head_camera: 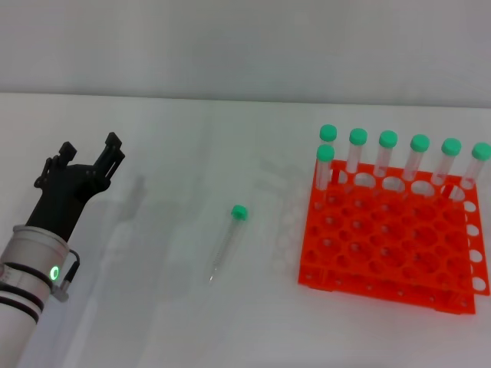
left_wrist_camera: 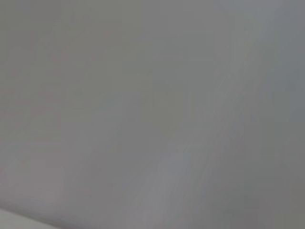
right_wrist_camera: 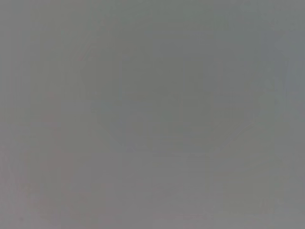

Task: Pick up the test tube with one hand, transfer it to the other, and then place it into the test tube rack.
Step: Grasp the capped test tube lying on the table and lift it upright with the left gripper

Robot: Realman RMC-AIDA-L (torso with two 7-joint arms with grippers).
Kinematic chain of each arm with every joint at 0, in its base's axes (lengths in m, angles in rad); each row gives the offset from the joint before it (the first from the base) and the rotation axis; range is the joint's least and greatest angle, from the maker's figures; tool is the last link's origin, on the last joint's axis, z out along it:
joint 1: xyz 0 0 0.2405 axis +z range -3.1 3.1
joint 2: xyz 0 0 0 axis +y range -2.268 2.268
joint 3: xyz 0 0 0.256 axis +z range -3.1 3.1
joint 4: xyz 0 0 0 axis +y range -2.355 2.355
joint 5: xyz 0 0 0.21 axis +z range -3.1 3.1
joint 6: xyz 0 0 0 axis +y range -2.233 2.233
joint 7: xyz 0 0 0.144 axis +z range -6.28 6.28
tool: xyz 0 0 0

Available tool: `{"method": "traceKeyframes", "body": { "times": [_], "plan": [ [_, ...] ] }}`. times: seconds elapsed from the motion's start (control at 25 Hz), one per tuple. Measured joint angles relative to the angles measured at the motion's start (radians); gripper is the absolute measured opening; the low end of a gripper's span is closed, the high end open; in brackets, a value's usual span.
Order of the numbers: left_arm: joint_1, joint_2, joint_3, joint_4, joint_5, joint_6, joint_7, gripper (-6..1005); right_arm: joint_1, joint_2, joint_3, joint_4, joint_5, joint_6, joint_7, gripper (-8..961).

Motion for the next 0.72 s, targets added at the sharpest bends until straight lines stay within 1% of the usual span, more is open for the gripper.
{"method": "traceKeyframes", "body": {
  "times": [0.28,0.52,0.56,0.64,0.72],
  "plan": [
    [-0.022,0.0,0.008,-0.012,0.009,-0.001,0.001,864,-0.002,0.001,-0.038,0.004,-0.001,0.023,0.0,869],
    [-0.033,0.004,0.005,-0.014,0.026,-0.001,-0.033,855,-0.005,0.001,-0.035,0.006,-0.001,0.023,0.0,869],
    [-0.041,0.009,0.003,-0.017,0.03,-0.003,-0.055,853,-0.005,0.001,-0.034,0.006,-0.001,0.023,0.0,869],
    [-0.067,0.028,0.001,-0.029,0.047,-0.012,-0.13,850,-0.006,0.001,-0.036,0.005,-0.001,0.023,0.002,869],
    [-0.109,0.065,0.007,-0.066,0.12,-0.026,-0.282,847,-0.006,0.001,-0.039,0.003,-0.001,0.033,0.011,869]
  ]
}}
